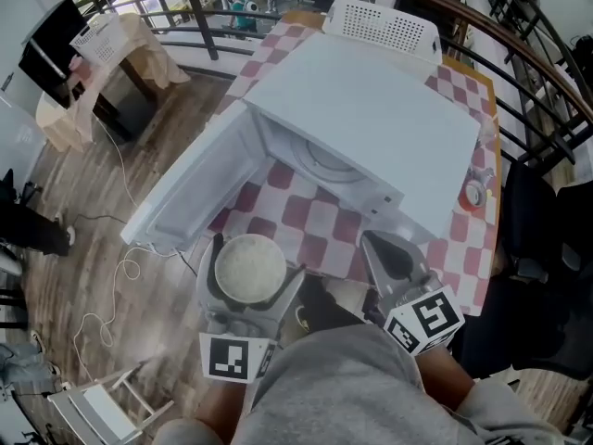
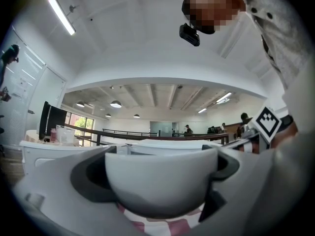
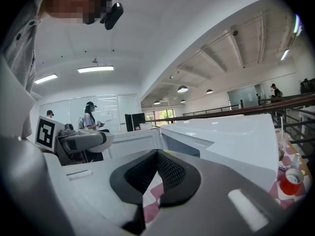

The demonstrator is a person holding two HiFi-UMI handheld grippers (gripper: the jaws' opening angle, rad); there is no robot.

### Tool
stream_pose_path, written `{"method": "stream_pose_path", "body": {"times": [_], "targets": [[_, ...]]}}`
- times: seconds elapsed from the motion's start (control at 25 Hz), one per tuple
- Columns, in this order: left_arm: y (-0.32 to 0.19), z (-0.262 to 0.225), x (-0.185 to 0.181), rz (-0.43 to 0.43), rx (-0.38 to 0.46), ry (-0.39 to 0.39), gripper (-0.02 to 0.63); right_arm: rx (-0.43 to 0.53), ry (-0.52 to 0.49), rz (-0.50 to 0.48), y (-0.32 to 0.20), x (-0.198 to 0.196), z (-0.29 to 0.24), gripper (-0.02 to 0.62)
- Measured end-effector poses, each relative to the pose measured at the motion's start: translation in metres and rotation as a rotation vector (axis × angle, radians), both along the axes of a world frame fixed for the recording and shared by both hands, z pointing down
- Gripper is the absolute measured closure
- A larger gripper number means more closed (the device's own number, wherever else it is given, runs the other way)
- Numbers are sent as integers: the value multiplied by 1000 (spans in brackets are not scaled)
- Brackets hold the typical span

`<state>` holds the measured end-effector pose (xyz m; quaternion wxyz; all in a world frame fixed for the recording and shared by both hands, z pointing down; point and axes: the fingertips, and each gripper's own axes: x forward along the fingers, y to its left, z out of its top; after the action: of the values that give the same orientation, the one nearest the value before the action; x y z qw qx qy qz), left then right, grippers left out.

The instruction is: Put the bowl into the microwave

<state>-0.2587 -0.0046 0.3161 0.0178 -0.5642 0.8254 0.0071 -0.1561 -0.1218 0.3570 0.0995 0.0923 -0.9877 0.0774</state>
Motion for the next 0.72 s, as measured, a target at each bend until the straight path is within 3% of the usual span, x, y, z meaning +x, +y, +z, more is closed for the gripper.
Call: {"method": "stream_pose_path", "body": {"times": [0.28, 0.72], "targets": [[-32, 9, -17, 48, -18, -11, 63, -13, 21, 12, -11, -18, 7, 598], [-76, 34, -47, 164, -76, 54, 63, -48, 40, 95, -33, -58, 21, 598]]}}
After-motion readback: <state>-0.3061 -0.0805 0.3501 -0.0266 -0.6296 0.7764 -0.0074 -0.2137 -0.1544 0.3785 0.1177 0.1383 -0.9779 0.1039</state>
